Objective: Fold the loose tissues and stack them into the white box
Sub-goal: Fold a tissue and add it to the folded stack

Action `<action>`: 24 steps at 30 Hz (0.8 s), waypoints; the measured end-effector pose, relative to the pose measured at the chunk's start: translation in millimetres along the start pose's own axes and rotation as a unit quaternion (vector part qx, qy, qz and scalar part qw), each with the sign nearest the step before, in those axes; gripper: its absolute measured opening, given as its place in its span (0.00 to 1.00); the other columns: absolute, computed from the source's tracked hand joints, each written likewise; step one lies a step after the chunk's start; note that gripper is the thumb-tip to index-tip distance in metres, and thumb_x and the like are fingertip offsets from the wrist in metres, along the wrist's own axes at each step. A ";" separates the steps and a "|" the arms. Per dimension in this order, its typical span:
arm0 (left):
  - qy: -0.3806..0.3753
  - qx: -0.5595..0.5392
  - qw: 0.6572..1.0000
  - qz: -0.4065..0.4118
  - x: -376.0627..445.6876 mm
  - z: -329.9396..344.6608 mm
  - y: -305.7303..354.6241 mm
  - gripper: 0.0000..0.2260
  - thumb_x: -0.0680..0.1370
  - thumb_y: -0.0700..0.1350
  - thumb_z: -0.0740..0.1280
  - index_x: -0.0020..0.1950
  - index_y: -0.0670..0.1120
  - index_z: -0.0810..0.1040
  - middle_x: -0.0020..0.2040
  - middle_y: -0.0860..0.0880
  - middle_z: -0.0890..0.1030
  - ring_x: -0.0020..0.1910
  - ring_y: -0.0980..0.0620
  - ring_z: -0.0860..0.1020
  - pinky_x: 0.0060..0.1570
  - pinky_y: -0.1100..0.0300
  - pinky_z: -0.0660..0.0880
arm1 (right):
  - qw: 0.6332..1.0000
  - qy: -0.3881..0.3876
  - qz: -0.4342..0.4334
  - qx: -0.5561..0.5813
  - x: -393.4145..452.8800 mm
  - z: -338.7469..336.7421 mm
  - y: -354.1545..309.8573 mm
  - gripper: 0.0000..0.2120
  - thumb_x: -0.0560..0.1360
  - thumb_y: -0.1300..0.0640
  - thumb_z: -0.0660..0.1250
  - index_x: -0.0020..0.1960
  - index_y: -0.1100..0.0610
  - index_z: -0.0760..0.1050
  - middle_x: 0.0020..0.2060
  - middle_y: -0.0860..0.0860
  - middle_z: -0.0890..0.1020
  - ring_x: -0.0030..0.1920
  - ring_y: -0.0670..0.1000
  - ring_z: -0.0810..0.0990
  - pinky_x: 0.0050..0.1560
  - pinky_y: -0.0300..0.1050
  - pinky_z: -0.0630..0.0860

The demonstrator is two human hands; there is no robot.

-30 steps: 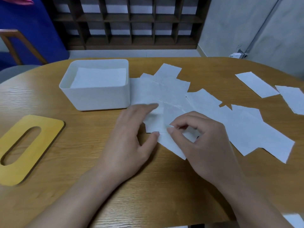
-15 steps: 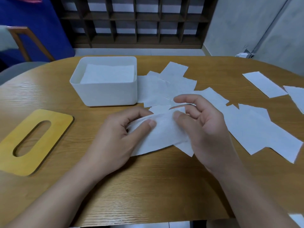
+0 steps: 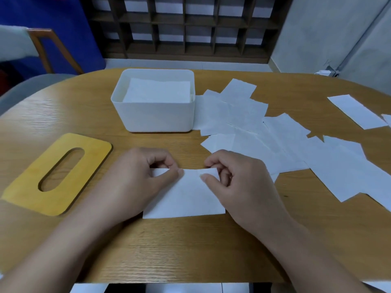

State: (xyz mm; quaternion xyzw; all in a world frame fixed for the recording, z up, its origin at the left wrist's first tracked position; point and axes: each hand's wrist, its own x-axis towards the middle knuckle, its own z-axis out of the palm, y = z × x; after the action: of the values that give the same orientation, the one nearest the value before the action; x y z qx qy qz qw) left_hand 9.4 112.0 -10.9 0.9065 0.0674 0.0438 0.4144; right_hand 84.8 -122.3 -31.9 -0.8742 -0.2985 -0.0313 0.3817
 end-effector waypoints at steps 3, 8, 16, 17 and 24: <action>0.021 0.053 0.998 0.031 0.6 1.1 -4.8 0.07 0.80 0.52 0.77 0.43 0.56 0.85 0.44 0.61 0.86 0.44 0.58 0.82 0.42 0.56 0.77 | 0.998 0.013 -0.036 -0.057 3.0 5.3 2.2 0.09 0.79 0.51 0.78 0.58 0.48 0.83 0.42 0.37 0.77 0.45 0.44 0.76 0.49 0.40 0.74; 0.046 0.087 0.993 0.067 5.0 5.5 -14.7 0.07 0.76 0.52 0.80 0.52 0.59 0.85 0.47 0.61 0.82 0.54 0.57 0.80 0.53 0.56 0.77 | 0.996 0.031 -0.035 -0.080 4.8 3.4 5.9 0.10 0.78 0.47 0.78 0.57 0.48 0.84 0.50 0.40 0.80 0.54 0.44 0.76 0.59 0.44 0.73; 0.070 0.066 0.988 0.118 6.7 21.5 3.7 0.03 0.80 0.49 0.76 0.52 0.57 0.86 0.46 0.61 0.83 0.55 0.57 0.80 0.52 0.58 0.77 | 0.986 0.095 0.051 -0.125 15.8 -34.7 32.6 0.03 0.80 0.56 0.76 0.53 0.49 0.87 0.47 0.42 0.84 0.50 0.47 0.79 0.58 0.58 0.79; 0.066 0.066 0.988 0.121 7.1 25.0 6.7 0.03 0.81 0.49 0.76 0.52 0.57 0.86 0.47 0.61 0.83 0.55 0.57 0.80 0.53 0.59 0.77 | 0.986 0.095 0.056 -0.126 16.0 -36.2 34.6 0.02 0.80 0.55 0.76 0.52 0.49 0.87 0.47 0.42 0.84 0.50 0.47 0.79 0.58 0.58 0.79; 0.022 0.090 0.983 0.159 12.0 52.6 22.0 0.10 0.84 0.52 0.72 0.66 0.57 0.85 0.60 0.63 0.82 0.67 0.58 0.76 0.68 0.58 0.72 | 0.981 0.089 0.049 -0.166 15.8 -29.7 38.4 0.05 0.78 0.47 0.77 0.49 0.48 0.85 0.45 0.43 0.83 0.48 0.48 0.79 0.57 0.51 0.73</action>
State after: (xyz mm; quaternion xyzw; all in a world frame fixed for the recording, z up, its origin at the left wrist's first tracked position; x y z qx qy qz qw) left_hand 30.3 60.5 -28.3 0.9380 -0.0649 0.1227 0.3175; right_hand 123.9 -155.2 -31.3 -0.9328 -0.2105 -0.1390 0.2575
